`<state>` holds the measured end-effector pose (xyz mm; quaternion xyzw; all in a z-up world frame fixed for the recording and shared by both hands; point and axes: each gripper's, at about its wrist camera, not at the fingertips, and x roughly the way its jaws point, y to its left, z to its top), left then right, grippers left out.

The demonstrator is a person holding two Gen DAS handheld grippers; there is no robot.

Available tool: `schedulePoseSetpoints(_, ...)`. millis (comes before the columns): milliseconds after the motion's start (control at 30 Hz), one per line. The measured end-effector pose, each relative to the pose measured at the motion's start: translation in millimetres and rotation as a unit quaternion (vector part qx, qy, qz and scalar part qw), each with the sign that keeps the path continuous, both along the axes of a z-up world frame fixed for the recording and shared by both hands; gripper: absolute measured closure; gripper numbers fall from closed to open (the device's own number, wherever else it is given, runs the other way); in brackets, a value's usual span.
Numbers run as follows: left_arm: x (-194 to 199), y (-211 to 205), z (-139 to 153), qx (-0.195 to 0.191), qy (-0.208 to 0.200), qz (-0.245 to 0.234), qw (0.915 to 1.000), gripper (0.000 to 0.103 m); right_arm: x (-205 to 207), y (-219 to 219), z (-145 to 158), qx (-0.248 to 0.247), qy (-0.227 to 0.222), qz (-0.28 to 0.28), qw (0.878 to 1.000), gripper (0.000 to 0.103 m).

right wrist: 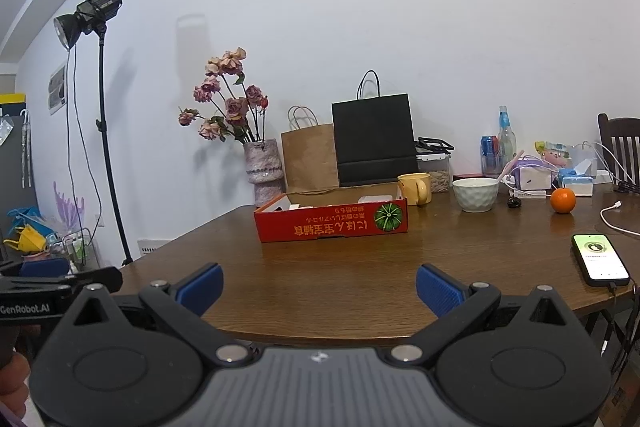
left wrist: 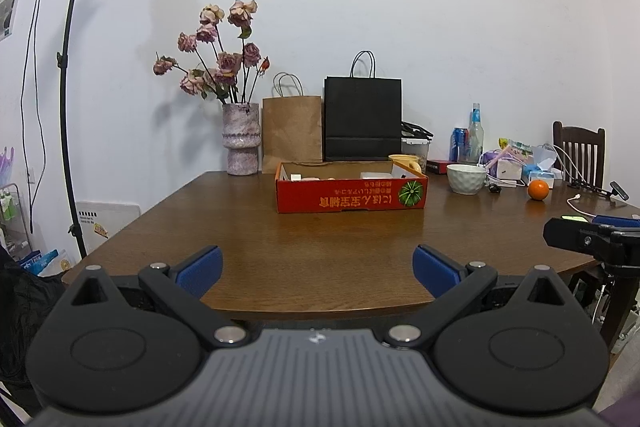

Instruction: Organize rigid objects

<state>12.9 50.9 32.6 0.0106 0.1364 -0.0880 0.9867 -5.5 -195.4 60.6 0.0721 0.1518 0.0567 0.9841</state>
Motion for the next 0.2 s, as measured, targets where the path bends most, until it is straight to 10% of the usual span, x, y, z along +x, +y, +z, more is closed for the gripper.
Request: schedulePoseSetpoints(200,0.6,-0.4,-2.7,-0.008,0.011,-0.018,0.9998,0.0,-0.4,-0.2,-1.3,0.002,0.0,0.0,1.0,0.0)
